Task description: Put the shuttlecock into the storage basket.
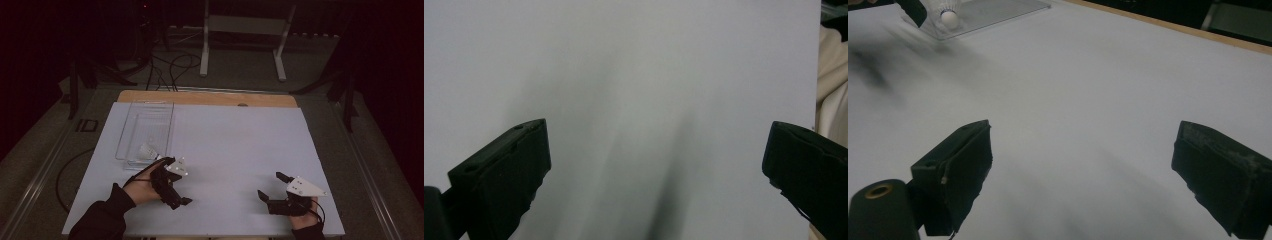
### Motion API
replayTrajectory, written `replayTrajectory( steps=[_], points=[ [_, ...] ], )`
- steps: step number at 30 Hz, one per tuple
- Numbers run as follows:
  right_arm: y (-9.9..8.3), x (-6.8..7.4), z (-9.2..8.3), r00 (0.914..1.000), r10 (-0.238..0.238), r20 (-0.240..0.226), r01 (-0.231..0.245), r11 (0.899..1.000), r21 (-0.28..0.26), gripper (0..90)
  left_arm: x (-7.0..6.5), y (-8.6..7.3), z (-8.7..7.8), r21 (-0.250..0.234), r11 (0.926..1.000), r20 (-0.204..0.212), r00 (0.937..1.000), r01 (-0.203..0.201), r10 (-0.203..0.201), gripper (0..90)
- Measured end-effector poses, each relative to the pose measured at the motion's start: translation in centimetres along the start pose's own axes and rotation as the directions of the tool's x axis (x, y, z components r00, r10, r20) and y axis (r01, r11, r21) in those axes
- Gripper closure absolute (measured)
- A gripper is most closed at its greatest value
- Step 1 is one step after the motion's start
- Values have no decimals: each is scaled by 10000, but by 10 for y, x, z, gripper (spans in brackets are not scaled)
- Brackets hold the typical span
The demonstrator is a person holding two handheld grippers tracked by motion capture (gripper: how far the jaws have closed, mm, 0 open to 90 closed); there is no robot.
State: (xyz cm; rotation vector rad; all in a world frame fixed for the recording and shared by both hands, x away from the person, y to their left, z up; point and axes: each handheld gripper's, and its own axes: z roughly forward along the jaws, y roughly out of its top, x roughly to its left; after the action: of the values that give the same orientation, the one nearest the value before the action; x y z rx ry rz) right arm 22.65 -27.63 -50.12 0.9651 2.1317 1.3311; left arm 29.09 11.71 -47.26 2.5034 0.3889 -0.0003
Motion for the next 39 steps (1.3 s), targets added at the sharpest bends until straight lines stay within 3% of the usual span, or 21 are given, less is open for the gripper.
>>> replayTrajectory(
  steps=[13, 20, 23, 28, 32, 39],
  points=[
    [0, 1, 1, 10000, -55, -9, 55, 9999, 99, 92, -2, -21, -6, -137, 9996, -295, 9992, 257, -261, 0],
    [0, 1, 1, 10000, -43, -47, 43, 9999, 100, 92, -2, -33, -9, -618, 9964, -340, 9976, 580, -602, 0],
    [-1, 1, 2, 10000, -32, -65, 33, 9999, 123, 92, -2, -39, -12, -593, 9964, -395, 9972, 609, -633, 0],
    [-1, 1, 2, 10000, -23, -75, 24, 9999, 137, 92, -3, -48, -17, -1219, 9899, -395, 9962, 724, -778, 0],
    [-1, 1, 2, 10000, -18, -79, 19, 9999, 154, 92, -3, -56, -19, -1216, 9889, -532, 9943, 853, -923, 0],
    [-1, 1, 3, 10000, -15, -84, 17, 9999, 171, 92, -4, -64, -21, -1630, 9787, -798, 9870, 1251, -1395, 0]
  ],
)
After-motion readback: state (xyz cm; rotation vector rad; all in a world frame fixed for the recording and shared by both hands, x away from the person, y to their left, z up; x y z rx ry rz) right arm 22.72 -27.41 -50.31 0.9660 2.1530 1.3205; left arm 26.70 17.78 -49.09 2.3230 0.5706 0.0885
